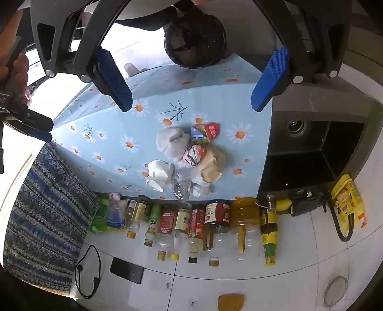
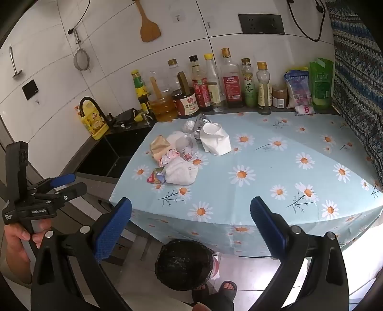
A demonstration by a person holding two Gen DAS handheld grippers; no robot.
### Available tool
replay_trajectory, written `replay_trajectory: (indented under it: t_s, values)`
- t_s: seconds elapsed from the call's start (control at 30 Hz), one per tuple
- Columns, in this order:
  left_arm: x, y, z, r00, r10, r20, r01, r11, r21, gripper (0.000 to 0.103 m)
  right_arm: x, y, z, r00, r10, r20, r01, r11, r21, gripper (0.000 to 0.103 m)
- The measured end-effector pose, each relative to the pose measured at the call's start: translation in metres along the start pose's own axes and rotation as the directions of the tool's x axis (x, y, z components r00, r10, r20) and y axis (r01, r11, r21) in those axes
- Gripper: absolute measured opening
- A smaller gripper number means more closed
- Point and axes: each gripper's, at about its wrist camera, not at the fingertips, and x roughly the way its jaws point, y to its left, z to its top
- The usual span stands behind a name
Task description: Collect trash
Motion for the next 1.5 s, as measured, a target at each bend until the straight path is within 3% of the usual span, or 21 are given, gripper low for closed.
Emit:
replay_trajectory:
  t_s: [0.43,1.5]
  values:
    - [0.003,0.009,-0.004,0.999,-0.034,-0.021,0.033,0.999,-0.043,0.096,0.008,0.006,-0.004,1.000,0.012,-0.009,-0.012,1.000,0.008,0.098]
    - [-0.001,0.014,-0.003,0.993,-0.117,-0.031,0.116,0.992,-0.042,0.096,0.010,0.008,-0.005,1.000,0.000,-0.017,0.001,1.000,0.018,0.098]
